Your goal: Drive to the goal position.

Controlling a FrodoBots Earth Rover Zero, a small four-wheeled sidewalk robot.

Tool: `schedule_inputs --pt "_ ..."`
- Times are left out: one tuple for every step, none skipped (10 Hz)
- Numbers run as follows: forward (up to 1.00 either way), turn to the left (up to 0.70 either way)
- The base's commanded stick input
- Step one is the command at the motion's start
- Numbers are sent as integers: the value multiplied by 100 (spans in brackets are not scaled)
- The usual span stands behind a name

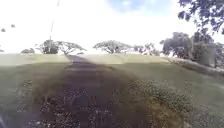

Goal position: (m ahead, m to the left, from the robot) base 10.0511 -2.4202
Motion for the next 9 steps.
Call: schedule_inputs --pt "50 0" --pt "50 41" --pt "50 50" --pt "50 50" --pt "50 50" --pt "50 50" --pt "50 50" --pt "50 50" --pt "50 48"
